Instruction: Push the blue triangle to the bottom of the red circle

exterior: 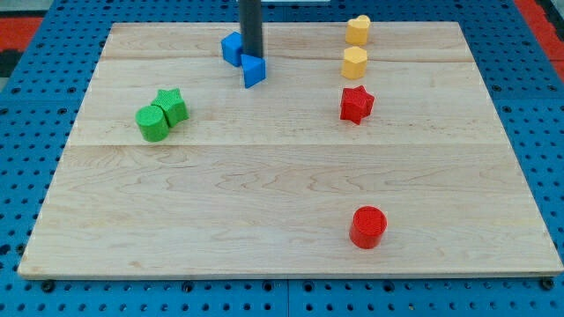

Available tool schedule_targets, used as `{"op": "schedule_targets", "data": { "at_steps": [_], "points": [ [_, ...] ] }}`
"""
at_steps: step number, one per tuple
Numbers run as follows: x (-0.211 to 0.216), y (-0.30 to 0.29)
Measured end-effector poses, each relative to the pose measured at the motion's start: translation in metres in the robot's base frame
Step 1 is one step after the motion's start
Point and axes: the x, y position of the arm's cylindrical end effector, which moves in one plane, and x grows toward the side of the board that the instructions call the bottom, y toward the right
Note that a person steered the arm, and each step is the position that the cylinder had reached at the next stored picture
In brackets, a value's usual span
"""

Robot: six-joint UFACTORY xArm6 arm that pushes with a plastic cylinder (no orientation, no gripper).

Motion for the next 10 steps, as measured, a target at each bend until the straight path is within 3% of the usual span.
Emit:
{"op": "schedule_targets", "data": {
  "at_steps": [1, 2, 3, 5, 6, 7, 8, 10],
  "points": [
    [0.022, -0.001],
    [0.074, 0.010],
    [0.103, 0.095],
    [0.081, 0.053],
    [0.122, 0.016],
    [0.148, 0.072],
    [0.147, 0.073],
    [0.077, 0.112]
  ]
}}
